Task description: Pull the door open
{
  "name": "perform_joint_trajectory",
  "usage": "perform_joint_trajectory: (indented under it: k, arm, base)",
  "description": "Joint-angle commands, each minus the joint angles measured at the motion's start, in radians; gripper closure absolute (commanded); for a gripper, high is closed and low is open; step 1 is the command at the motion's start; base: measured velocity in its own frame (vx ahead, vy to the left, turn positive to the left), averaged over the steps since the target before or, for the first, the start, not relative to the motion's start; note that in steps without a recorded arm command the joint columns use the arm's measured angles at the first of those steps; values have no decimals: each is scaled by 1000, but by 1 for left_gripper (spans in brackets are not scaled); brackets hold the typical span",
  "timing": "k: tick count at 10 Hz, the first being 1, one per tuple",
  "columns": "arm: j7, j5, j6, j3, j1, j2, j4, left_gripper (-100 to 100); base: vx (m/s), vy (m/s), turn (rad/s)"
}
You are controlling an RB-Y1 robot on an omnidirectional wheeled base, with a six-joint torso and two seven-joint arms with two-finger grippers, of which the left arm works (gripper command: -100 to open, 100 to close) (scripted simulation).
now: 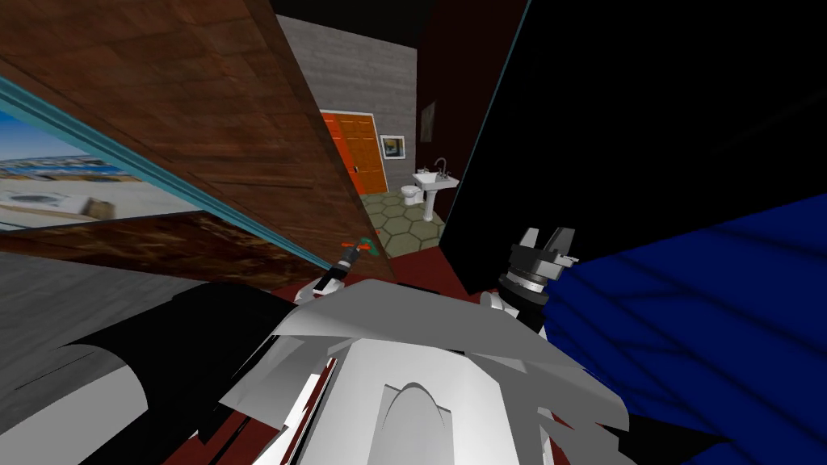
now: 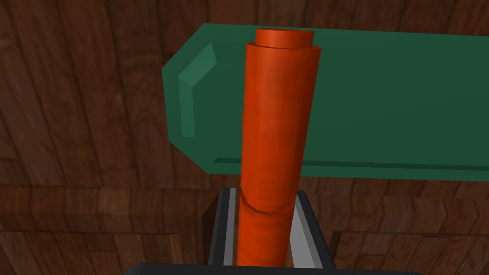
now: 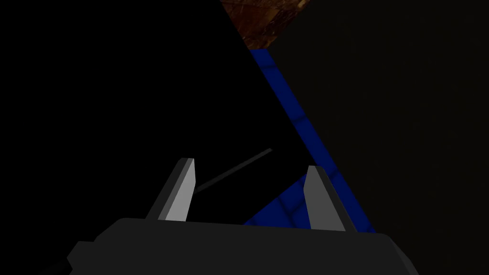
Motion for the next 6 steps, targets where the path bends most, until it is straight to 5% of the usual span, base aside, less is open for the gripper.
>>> perform_joint_trajectory:
  k: [1, 6]
  arm:
    - [11, 1, -32, -13, 16, 18, 1, 100]
    - [39, 4, -108, -44, 54, 64, 7, 100]
  base:
    - [-265, 93, -221]
    - [-231, 70, -158]
